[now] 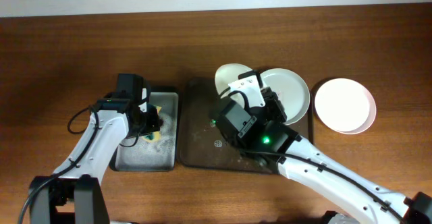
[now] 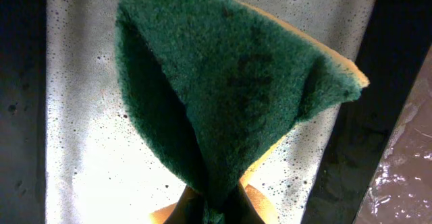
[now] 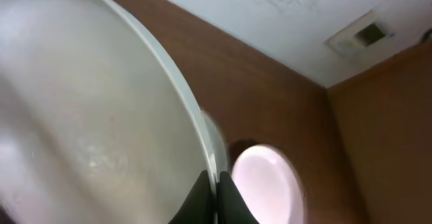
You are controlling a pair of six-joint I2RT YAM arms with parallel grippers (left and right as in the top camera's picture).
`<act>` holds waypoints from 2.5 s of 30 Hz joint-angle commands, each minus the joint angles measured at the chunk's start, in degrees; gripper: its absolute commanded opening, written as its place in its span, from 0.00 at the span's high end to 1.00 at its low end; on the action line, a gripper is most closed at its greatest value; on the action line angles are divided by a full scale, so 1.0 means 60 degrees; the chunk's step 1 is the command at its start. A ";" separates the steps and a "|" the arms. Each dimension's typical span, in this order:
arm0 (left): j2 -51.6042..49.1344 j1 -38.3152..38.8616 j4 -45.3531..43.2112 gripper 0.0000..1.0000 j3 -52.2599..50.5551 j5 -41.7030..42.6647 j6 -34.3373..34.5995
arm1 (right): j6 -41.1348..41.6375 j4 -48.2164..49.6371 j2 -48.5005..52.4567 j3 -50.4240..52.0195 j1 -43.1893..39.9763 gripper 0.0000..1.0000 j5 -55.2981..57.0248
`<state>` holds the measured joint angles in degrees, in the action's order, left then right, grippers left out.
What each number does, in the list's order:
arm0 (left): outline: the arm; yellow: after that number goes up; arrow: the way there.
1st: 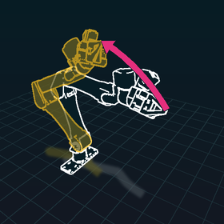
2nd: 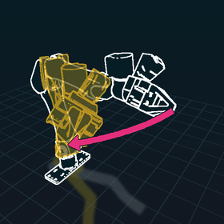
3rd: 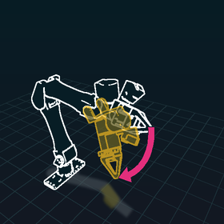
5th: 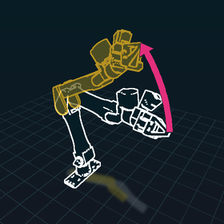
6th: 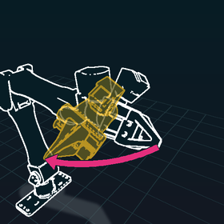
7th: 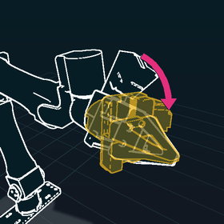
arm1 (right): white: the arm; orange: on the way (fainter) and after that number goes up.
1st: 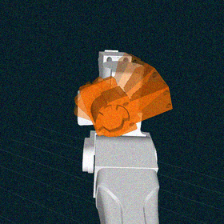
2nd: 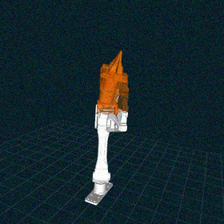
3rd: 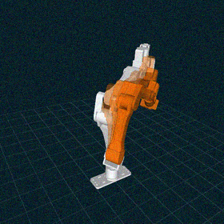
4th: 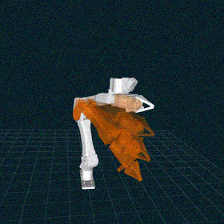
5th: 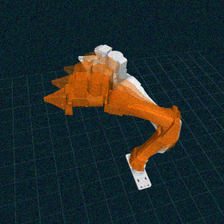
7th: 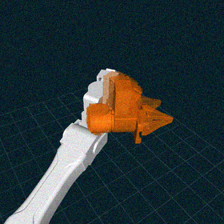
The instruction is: Clean dirty plates on tray and stack at the side
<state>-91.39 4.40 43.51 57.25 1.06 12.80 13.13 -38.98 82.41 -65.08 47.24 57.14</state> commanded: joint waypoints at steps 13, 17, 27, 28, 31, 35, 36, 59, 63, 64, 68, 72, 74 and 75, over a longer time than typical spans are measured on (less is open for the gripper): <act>-0.0091 -0.0055 -0.0106 0.91 -0.0040 -0.0321 -0.1151 | 0.3187 -0.1716 0.0630 -0.0120 -1.2305 0.96 -0.8211; -0.0087 -0.0058 -0.0106 0.71 -0.0040 -0.0321 -0.1147 | 0.2313 -0.1155 0.1257 -0.0120 -1.2473 0.64 -1.0032; -0.0091 -0.0055 -0.0102 0.31 -0.0040 -0.0317 -0.1147 | -0.0521 -0.1038 0.2433 -0.0109 -0.8659 0.61 -1.1377; -0.0087 -0.0055 -0.0102 0.31 -0.0040 -0.0317 -0.1147 | -0.0488 -0.1002 0.2747 -0.0102 -0.8561 0.61 -1.1373; -0.0087 -0.0055 -0.0102 0.31 -0.0040 -0.0317 -0.1147 | -0.0055 -0.0856 0.4087 -0.0102 -0.8546 0.62 -1.1347; -0.0091 -0.0055 -0.0102 0.31 -0.0040 -0.0317 -0.1144 | -0.0062 -0.1147 0.4564 -0.0102 -0.8287 0.94 -1.4021; -0.0087 -0.0055 -0.0102 0.29 -0.0040 -0.0317 -0.1144 | -0.0062 -0.1461 0.4564 -0.0102 -0.8069 0.95 -1.4586; -0.0109 -0.0047 -0.2073 0.47 -0.1297 -0.0069 0.0146 | 0.0685 -0.0554 0.4586 -0.0098 -0.5606 0.96 -1.2655; -0.0863 -0.0047 -0.2936 0.46 -0.1526 -0.0066 0.0146 | 0.0685 -0.0616 0.4586 -0.0098 -0.5606 0.96 -1.2655; -0.1042 -0.0047 -0.3257 0.55 -0.1526 -0.0066 0.0146 | 0.0685 -0.0619 0.4586 -0.0098 -0.5606 0.96 -1.2655; -0.0550 -0.0058 -0.3311 1.00 -0.1096 -0.0066 0.0062 | 0.0685 -0.0630 0.4586 -0.0098 -0.5606 0.96 -1.2655; 0.0015 -0.0058 -0.1880 0.35 -0.0984 -0.0062 0.0069 | 0.0685 -0.0623 0.4586 -0.0098 -0.5606 0.96 -1.2655; 0.0015 -0.0047 -0.1330 0.34 -0.1020 -0.0047 0.0073 | 0.0685 -0.0623 0.4586 -0.0098 -0.5606 0.96 -1.2655; 0.0011 -0.0047 -0.1359 0.38 -0.1129 0.0044 0.0073 | 0.0681 -0.0623 0.4586 -0.0098 -0.5606 0.96 -1.2655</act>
<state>-92.42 4.36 34.76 50.61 0.19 13.28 16.73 -42.06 109.34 -65.91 12.82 -20.38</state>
